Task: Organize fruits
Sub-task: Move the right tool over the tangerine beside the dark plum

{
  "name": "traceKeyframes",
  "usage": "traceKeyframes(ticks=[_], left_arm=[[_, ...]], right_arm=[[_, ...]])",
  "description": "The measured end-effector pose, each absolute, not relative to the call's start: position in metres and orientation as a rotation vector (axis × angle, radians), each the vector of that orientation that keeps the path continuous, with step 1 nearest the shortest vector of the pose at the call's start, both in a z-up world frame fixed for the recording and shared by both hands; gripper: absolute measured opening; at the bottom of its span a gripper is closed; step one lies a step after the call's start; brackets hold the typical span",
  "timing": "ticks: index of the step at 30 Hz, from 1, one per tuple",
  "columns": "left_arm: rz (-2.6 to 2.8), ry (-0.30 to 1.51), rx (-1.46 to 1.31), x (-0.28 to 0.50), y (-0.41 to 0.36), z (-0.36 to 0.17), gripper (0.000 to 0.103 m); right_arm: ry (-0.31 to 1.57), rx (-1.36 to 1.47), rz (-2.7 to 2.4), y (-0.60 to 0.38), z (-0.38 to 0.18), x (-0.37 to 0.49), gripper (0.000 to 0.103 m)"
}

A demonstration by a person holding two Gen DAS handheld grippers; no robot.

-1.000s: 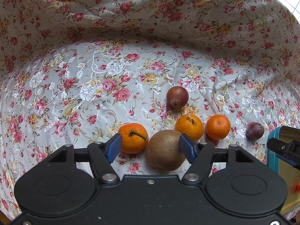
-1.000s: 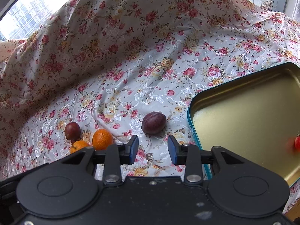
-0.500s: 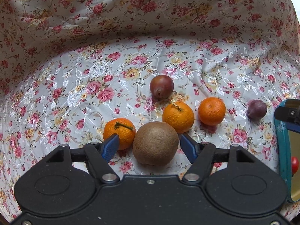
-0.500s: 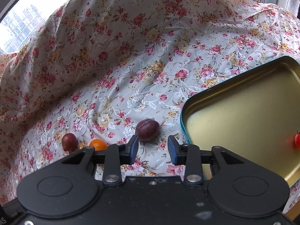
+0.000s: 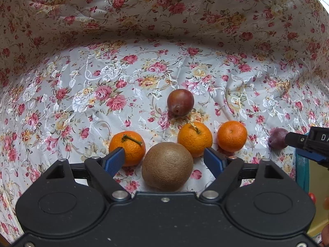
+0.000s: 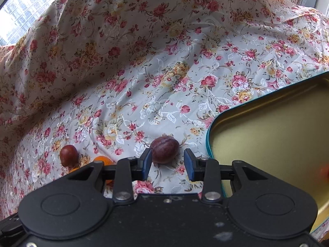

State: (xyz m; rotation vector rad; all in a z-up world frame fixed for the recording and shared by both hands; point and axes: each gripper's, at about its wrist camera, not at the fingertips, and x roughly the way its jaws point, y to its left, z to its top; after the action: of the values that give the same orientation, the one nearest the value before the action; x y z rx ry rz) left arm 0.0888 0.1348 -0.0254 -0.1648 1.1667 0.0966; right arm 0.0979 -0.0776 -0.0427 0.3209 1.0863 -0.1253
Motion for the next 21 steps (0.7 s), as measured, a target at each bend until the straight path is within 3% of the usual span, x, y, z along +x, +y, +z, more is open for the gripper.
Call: traceKeyframes(ticks=[10,21], left_arm=[[0.079,1.15,-0.22,0.087,0.144,-0.024,0.083],[0.158,1.04,-0.253,0.081,0.181,-0.008,0.082]], right_arm=[[1.093,0.429,-0.135,-0.083,-0.049,0.106,0.037],[1.043,0.34,-0.131,-0.051,-0.042,0.109,0.037]])
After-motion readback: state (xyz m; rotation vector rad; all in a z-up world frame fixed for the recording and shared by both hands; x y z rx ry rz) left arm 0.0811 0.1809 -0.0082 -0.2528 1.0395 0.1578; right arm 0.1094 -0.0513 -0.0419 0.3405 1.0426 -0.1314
